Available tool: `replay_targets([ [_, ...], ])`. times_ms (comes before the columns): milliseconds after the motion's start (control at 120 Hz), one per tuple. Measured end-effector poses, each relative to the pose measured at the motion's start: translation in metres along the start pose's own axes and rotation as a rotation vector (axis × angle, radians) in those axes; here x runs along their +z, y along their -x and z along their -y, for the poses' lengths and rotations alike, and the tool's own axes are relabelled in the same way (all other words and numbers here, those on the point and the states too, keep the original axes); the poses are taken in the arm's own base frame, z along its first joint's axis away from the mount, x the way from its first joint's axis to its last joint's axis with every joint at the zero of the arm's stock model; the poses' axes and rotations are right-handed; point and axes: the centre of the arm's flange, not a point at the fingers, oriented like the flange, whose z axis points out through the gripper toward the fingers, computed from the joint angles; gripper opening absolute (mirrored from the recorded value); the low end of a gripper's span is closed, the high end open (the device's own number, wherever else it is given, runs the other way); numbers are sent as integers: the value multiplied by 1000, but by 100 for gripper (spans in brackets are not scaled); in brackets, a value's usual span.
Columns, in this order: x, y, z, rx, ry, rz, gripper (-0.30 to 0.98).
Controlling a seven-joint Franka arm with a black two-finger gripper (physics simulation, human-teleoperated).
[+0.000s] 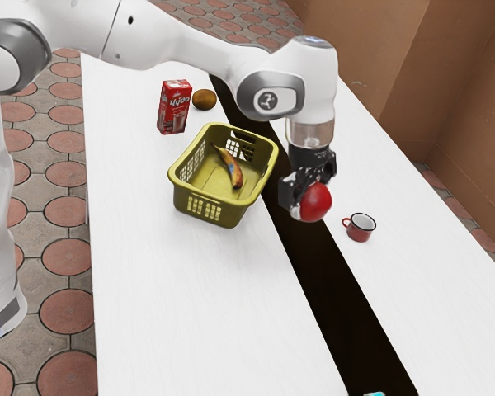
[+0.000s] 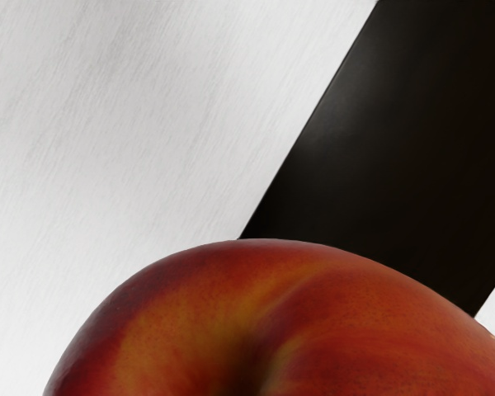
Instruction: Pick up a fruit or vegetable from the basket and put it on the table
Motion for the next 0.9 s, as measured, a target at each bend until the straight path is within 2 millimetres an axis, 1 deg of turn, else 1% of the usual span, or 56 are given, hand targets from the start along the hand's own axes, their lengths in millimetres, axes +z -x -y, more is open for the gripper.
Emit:
replay_targets([
  [83,-1,0,-1,-11,13,-3,53],
  [208,-1,-1,-4,-33,27,-6,59],
  [425,-2,-4,-7,-68,38,-7,62],
  [533,5,-5,-10,-84,33,-12,63],
  [608,3,1,-18,-91,41,-3,63],
  [683,5,5,-20,-94,39,-1,64],
  [900,8,28,-2,-64,28,6,68],
])
